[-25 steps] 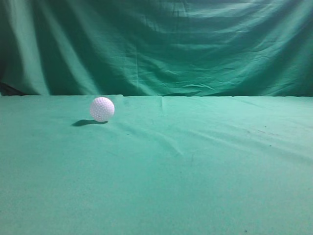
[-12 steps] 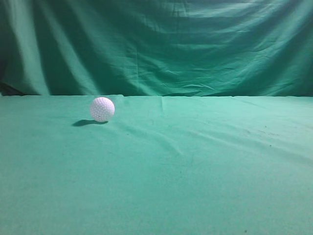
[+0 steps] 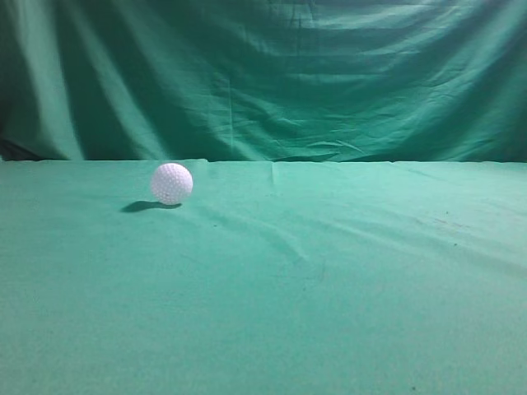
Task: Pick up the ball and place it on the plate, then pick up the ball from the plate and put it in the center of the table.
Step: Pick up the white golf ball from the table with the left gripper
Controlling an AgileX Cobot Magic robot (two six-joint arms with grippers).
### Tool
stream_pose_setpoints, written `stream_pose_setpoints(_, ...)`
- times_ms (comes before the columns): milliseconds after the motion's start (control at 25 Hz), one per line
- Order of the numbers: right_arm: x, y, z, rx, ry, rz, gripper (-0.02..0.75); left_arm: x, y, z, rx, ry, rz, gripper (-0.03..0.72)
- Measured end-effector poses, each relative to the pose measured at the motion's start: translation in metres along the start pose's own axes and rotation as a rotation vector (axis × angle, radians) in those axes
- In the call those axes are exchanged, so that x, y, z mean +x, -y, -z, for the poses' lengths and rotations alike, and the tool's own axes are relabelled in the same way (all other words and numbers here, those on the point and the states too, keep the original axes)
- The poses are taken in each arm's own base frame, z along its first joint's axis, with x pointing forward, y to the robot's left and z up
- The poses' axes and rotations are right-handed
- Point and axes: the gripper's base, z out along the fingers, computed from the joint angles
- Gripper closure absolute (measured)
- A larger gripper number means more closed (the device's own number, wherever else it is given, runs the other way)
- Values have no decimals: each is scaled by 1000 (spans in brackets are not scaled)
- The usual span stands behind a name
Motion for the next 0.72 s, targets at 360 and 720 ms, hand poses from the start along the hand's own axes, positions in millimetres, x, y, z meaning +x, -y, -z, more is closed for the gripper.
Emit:
stream_pose_setpoints(360, 0, 0, 0, 0, 0, 0, 690, -34, 8, -59, 119, -121, -74, 688)
stream_pose_setpoints(720, -9, -1, 0, -6, 103, 10, 690, -56, 35, -110, 162, -173, -211, 688)
